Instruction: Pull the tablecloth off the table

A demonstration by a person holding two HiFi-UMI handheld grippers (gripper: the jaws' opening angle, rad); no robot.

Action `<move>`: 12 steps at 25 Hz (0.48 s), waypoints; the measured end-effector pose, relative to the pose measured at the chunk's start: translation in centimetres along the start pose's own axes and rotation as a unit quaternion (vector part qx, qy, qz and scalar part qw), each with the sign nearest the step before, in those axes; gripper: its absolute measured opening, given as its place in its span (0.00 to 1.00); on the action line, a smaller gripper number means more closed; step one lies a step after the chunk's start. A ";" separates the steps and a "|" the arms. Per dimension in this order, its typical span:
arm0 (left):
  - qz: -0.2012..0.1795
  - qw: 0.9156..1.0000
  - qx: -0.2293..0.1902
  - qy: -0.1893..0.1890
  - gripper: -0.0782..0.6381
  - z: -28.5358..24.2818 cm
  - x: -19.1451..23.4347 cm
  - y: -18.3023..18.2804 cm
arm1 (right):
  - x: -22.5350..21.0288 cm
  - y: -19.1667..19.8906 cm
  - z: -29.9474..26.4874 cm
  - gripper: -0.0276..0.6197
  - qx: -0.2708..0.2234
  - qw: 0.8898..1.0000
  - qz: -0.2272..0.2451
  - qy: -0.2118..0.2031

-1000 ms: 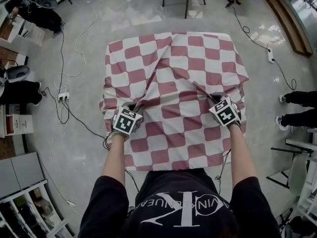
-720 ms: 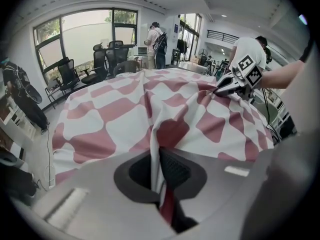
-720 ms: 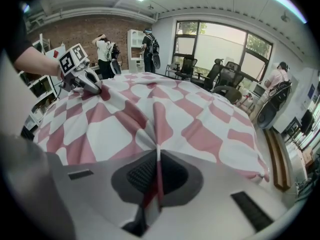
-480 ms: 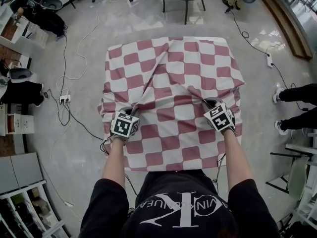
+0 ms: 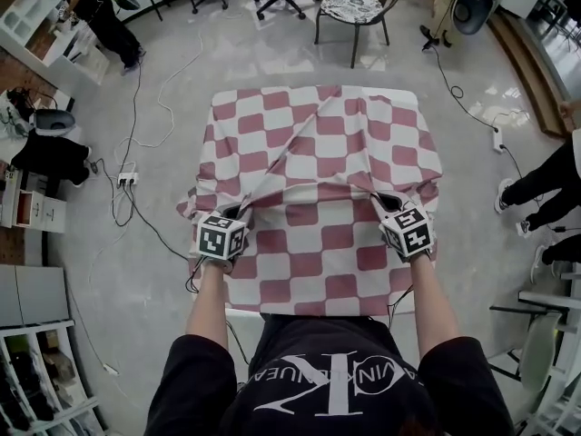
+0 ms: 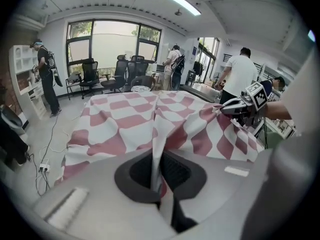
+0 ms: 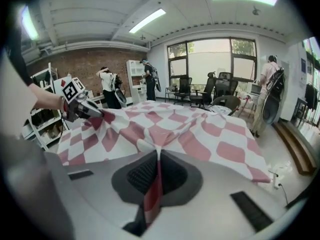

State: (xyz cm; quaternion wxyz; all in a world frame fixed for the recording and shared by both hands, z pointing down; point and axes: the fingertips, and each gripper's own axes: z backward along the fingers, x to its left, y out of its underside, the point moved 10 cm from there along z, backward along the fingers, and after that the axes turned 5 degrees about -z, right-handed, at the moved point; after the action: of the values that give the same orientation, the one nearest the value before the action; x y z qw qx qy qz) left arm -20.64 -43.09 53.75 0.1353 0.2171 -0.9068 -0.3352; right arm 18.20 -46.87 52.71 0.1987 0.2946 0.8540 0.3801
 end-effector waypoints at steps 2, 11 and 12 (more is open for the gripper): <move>0.003 1.000 -0.010 -0.007 0.13 0.5 -0.5 0.0 | 0.0 0.0 0.5 0.06 -0.010 1.000 -0.003 -0.004; 0.007 0.999 -0.042 -0.020 0.13 3.9 -1.9 2.4 | 2.9 1.1 2.2 0.06 -0.042 0.999 -0.015 -0.007; 0.009 0.999 -0.045 -0.018 0.13 4.4 -2.0 3.3 | 3.8 1.7 2.4 0.06 -0.047 0.999 -0.019 -0.005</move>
State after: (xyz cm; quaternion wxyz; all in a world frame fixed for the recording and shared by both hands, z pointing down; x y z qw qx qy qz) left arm -21.64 -37.40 52.49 0.1312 0.1964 -0.8949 -0.3787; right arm 17.30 -42.23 52.06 0.2236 0.2703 0.8397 0.4145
